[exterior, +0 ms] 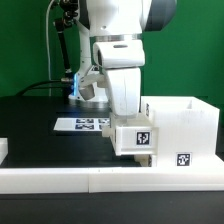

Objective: Assemble drawer

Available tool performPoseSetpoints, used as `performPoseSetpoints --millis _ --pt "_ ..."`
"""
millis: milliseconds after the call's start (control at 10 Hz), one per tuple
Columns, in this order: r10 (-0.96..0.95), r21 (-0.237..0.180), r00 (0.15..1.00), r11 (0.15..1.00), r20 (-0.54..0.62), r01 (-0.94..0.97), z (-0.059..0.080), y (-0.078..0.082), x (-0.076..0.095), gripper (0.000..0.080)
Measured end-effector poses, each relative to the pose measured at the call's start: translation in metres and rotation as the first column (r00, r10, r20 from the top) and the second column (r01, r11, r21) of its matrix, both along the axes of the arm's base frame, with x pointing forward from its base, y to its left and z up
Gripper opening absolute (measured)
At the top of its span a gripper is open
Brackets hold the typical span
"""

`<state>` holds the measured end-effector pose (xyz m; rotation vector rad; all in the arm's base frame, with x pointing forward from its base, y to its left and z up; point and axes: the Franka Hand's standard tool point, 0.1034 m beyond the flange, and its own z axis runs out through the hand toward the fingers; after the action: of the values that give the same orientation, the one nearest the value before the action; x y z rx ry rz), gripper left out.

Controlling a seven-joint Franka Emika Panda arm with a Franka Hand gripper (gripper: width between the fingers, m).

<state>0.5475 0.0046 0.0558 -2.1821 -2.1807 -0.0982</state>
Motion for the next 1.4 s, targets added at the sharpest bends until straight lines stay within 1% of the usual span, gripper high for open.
performPoseSetpoints --millis 100,200,300,500,600,700,900,1000,1100,1200,1400 --pt "0.000 0.000 1.000 1.000 -0.001 0.000 0.000 0.000 0.000 0.0042" --pt "-0.001 0.000 1.000 1.000 -0.001 0.001 -0.001 -0.001 0.000 0.0222" --pt "-0.002 0.000 1.000 1.000 -0.001 0.002 -0.001 0.000 0.000 0.0222" --pt "-0.003 0.000 1.000 1.000 0.002 0.003 0.001 0.000 0.001 0.0573" --pt "-0.006 -0.001 1.000 1.000 0.006 0.006 0.004 0.000 0.002 0.0573" --pt "-0.010 -0.004 1.000 1.000 0.015 0.010 0.011 0.001 0.005 0.0634" --pt "-0.013 -0.014 1.000 1.000 0.015 0.013 0.030 0.001 0.009 0.0647" --pt "-0.011 -0.019 1.000 1.000 0.014 0.011 0.040 -0.002 0.014 0.0647" --pt "-0.015 -0.022 1.000 1.000 0.014 0.016 0.047 -0.008 0.019 0.0649" --pt "-0.011 -0.024 1.000 1.000 0.011 0.011 0.050 -0.017 0.024 0.0649" --pt "0.012 -0.024 1.000 1.000 0.011 -0.011 0.051 -0.042 0.034 0.0649"
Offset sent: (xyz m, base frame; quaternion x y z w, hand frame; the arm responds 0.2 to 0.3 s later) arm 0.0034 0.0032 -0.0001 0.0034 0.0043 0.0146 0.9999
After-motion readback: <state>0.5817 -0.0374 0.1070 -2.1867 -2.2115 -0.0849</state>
